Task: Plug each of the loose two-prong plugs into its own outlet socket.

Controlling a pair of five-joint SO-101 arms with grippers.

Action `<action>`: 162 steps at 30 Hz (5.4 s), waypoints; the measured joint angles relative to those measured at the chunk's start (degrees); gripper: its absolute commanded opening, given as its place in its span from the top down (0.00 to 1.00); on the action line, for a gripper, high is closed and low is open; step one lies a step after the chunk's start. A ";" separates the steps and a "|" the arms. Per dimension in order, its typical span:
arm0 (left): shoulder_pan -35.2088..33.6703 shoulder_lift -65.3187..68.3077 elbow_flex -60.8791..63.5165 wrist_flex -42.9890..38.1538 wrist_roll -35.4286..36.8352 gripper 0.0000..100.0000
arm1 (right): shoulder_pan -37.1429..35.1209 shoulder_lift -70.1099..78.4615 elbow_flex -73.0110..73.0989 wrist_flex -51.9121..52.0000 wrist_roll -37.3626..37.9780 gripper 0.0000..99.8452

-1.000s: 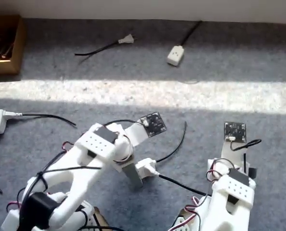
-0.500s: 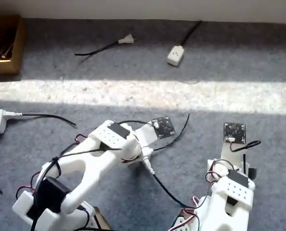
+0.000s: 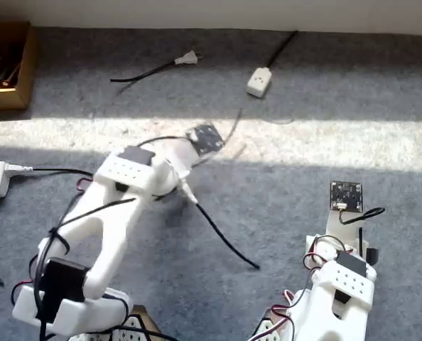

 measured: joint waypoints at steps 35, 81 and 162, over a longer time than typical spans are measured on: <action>-69.71 0.62 -10.90 -16.79 -7.47 0.64 | -0.09 -0.88 1.67 -0.09 -0.09 0.58; -0.18 21.71 -24.35 -33.49 16.26 0.64 | -10.29 0.62 -10.81 -5.36 -10.73 0.58; -24.00 62.59 -109.10 44.04 20.31 0.65 | -30.07 129.49 -161.41 3.16 -39.21 0.59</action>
